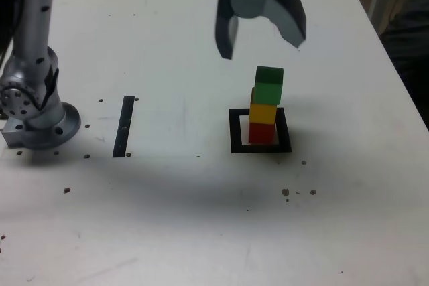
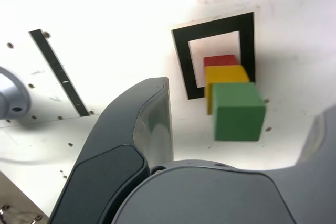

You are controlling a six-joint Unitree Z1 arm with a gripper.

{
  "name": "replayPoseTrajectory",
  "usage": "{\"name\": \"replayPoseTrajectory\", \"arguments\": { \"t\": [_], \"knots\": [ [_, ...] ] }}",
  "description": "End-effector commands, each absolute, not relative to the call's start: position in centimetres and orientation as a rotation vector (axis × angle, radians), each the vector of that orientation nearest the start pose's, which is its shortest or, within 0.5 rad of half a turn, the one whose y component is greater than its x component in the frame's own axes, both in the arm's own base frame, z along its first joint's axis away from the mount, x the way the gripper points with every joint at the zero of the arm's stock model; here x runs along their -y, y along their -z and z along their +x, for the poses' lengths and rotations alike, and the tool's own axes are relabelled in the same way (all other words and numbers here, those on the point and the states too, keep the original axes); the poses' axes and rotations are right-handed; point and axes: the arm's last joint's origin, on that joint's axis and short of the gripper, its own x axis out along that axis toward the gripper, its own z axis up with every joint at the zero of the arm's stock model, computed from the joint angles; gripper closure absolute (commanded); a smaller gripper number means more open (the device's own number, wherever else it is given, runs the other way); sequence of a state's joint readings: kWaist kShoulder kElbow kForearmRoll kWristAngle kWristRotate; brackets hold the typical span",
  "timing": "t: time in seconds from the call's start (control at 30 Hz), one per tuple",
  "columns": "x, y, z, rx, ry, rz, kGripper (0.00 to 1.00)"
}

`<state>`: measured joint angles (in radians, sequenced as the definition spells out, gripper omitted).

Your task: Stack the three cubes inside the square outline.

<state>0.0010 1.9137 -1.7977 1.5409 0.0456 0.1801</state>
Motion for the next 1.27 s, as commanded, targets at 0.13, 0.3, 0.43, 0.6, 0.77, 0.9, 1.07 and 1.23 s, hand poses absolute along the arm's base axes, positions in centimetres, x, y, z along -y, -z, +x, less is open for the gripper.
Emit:
{"name": "replayPoseTrajectory", "arguments": {
  "t": [0.13,0.3,0.43,0.6,0.77,0.9,1.07,1.23],
  "knots": [
    [-0.4,-34.7,30.4,-1.688,0.105,0.175,0.00],
    [-0.3,-33.6,27.4,-1.706,0.095,0.160,0.00],
    [-0.4,-32.6,24.8,-1.714,0.089,0.147,0.00],
    [-0.7,-30.9,21.5,-1.732,0.079,0.125,0.00],
    [-0.8,-28.7,18.8,-1.746,0.077,0.098,0.00],
    [-0.7,-26.7,17.2,-1.759,0.088,0.079,0.00],
    [-0.6,-24.4,16.1,-1.768,0.105,0.055,0.00],
    [-0.5,-22.8,15.4,-1.776,0.115,0.040,0.00]
  ]
}}
